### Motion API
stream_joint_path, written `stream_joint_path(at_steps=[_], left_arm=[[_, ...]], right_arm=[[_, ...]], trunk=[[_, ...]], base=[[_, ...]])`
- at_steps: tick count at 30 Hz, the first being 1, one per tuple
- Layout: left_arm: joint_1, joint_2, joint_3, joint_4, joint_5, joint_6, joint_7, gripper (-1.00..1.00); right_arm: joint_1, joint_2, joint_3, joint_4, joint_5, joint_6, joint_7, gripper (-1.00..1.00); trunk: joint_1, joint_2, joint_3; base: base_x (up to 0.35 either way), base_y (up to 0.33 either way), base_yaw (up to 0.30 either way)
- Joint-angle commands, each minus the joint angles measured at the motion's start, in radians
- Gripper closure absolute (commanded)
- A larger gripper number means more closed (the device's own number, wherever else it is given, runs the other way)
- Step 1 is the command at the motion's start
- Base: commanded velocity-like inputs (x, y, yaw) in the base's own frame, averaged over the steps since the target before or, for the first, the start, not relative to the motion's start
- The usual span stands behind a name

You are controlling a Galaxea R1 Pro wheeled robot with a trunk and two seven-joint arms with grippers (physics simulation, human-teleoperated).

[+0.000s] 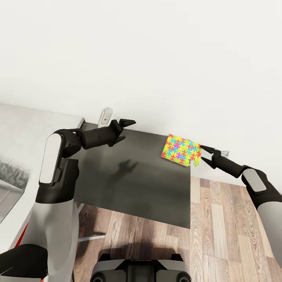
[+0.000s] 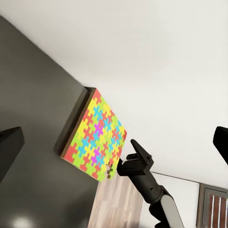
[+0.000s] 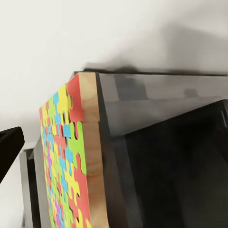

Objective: Put all the toys in the child's room - the three board games (two on the bed and one on the table), the two jigsaw puzzles on the table, and the tennis ball on the table - inside the toy box on the table in the child's room.

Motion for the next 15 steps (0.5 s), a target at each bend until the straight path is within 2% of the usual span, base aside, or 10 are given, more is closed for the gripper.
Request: stream_joint_path(at_steps=[1, 15], left_arm=[[-0.001, 0.000, 0.001, -0.001, 0.009, 0.001, 0.010, -1.00], [-0.002, 0.000, -0.008, -0.001, 0.009, 0.001, 0.010, -1.00]], right_arm=[[-0.001, 0.000, -0.002, 0.000, -0.001, 0.006, 0.001, -1.00], [0.002, 0.028, -0.002, 0.001, 0.000, 0.004, 0.001, -1.00]], trunk=[[0.000, -0.001, -0.001], [0.000, -0.001, -0.001]], base=[[0.000, 0.000, 0.000], [0.000, 0.000, 0.000]])
